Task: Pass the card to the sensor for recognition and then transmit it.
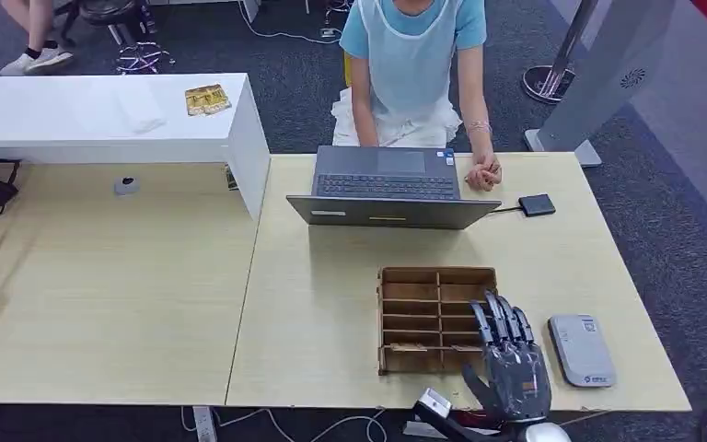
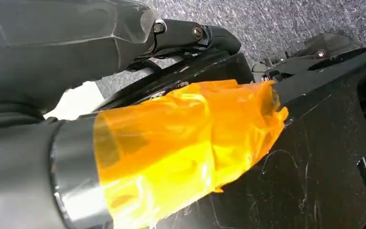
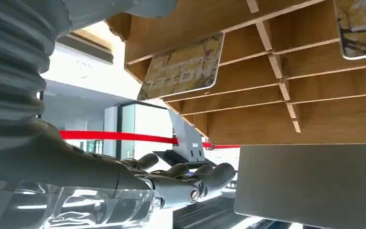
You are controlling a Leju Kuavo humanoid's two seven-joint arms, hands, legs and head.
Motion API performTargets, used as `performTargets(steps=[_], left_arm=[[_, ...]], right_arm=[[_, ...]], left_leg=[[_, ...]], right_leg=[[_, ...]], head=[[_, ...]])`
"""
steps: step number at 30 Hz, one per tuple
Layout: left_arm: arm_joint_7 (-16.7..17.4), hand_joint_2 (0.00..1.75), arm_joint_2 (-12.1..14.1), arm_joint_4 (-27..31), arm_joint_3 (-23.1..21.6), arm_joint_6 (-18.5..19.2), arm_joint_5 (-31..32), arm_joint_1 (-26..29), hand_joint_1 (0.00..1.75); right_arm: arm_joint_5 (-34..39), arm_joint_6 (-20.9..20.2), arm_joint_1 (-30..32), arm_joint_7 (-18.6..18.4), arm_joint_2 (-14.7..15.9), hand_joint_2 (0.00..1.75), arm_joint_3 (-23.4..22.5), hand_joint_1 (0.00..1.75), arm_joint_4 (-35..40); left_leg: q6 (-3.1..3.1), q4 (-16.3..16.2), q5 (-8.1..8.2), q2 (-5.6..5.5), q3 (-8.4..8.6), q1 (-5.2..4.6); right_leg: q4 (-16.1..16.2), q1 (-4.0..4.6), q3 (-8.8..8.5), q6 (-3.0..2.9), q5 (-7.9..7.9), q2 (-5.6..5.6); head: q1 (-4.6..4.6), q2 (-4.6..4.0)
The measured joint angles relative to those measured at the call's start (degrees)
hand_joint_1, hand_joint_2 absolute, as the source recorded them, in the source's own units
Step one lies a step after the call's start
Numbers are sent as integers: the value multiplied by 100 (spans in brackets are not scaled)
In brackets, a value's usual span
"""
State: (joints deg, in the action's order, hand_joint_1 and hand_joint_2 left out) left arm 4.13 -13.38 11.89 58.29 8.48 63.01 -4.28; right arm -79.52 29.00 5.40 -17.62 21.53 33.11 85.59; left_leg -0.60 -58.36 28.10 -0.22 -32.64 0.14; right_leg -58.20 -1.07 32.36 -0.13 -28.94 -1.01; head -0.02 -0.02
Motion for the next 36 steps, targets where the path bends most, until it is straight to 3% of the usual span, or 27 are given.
performTargets(steps=[10, 12, 15, 28, 31, 36], left_arm=[[-9, 0, -13, 0, 98, 0, -2, 0, 0], [-15, 0, -13, 0, 98, 0, 7, 0, 0], [-18, 0, -13, 0, 98, 0, 24, 0, 0], [-20, 0, -13, 0, 98, 0, 42, 0, 0], [-20, 0, -13, 0, 98, 0, 42, 0, 0], [-24, 0, -13, 0, 98, 0, 44, 1, 0]], right_arm=[[15, 66, 40, -2, 0, 175, -118, 24, -28], [15, 68, 66, -20, 0, 175, -136, 38, -24], [15, 92, 96, -33, 0, 175, -155, 42, -20], [-17, 96, 186, -85, 0, 175, -253, 37, 55], [-37, 101, 186, -85, 0, 175, -258, 42, 59], [-52, 101, 187, -85, 0, 175, -280, 73, 68]], left_leg=[[0, 0, 0, 0, 0, 0], [0, 0, 0, 0, 0, 0], [0, 0, 0, 0, 0, 0], [0, 0, 0, 0, 0, 0], [0, 0, 0, 0, 0, 0], [0, 0, 0, 0, 0, 0]], right_leg=[[0, 0, 1, 0, 0, 0], [0, 0, 1, 0, 0, 0], [0, 0, 1, 0, 0, 0], [0, 0, 1, 0, 0, 0], [0, 0, 1, 0, 0, 0], [0, 0, 1, 0, 0, 0]], head=[[2, 2], [0, 0], [0, 0], [0, 0], [2, 0], [0, 0]])
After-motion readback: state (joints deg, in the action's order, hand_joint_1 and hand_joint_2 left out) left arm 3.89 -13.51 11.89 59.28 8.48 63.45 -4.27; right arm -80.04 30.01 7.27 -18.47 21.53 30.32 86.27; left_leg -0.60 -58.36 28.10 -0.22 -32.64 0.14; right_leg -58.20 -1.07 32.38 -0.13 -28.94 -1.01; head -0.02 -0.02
